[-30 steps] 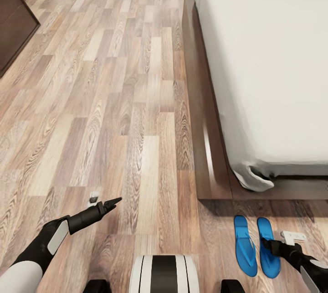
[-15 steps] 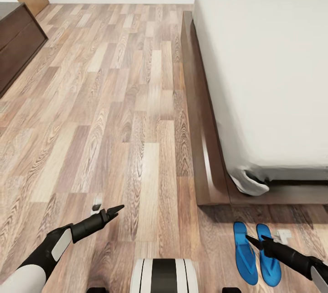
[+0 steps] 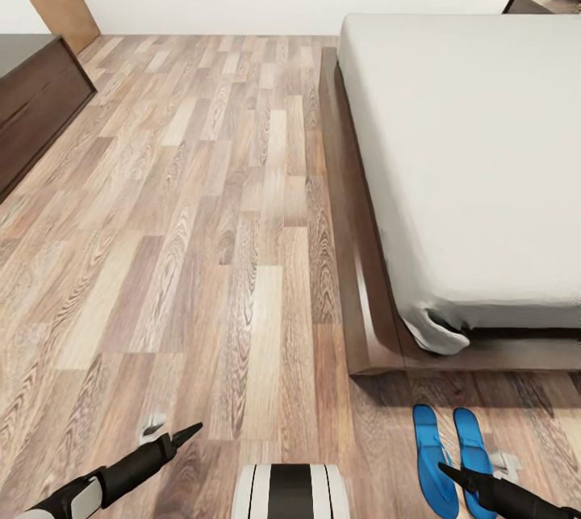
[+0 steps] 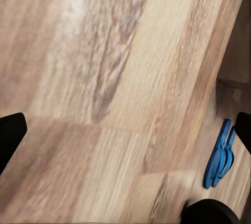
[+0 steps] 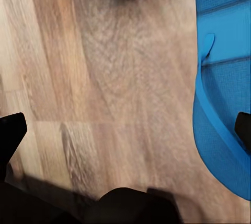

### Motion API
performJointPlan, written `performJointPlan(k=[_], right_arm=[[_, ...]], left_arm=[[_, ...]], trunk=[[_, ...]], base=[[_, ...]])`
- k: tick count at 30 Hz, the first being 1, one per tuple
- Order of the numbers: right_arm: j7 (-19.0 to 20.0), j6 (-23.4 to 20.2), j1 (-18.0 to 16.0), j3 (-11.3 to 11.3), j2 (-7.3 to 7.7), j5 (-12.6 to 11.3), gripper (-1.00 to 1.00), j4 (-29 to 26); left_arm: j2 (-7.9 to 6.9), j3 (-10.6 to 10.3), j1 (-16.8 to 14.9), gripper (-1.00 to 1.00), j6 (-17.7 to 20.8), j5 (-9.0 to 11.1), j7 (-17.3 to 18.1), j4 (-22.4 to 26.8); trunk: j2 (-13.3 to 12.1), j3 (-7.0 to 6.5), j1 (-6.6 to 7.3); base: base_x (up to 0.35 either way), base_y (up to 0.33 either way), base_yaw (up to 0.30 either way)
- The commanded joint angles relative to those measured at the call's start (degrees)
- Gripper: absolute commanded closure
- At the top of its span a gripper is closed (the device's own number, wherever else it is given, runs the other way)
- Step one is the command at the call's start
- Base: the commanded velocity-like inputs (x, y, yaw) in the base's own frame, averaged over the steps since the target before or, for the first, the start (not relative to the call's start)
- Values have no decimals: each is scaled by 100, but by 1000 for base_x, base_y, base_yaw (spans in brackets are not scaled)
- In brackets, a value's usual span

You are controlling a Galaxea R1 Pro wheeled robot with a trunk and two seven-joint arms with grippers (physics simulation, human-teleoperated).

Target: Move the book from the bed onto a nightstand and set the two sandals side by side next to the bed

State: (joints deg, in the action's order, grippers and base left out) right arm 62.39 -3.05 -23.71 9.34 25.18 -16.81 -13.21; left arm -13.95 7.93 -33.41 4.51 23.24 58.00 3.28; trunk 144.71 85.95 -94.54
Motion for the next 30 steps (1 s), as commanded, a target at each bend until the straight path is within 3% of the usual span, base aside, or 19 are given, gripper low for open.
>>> performJointPlan(k=[1, 10, 30], right_arm=[[17, -28, -2, -11, 1, -43, -100, 39], [-10, 5, -2, -12, -44, -42, -100, 298], [-27, 6, -2, -18, -57, -42, -100, 318]], left_arm=[[3, 44, -1, -100, 9, -24, 23, -25], [31, 39, 1, -100, -127, -19, 27, -120], [103, 42, 1, -100, -135, -12, 6, -126]], trunk=[[0, -20, 3], [-12, -219, 26], [-39, -662, 78]], base=[[0, 0, 0], [0, 0, 0], [0, 0, 0]])
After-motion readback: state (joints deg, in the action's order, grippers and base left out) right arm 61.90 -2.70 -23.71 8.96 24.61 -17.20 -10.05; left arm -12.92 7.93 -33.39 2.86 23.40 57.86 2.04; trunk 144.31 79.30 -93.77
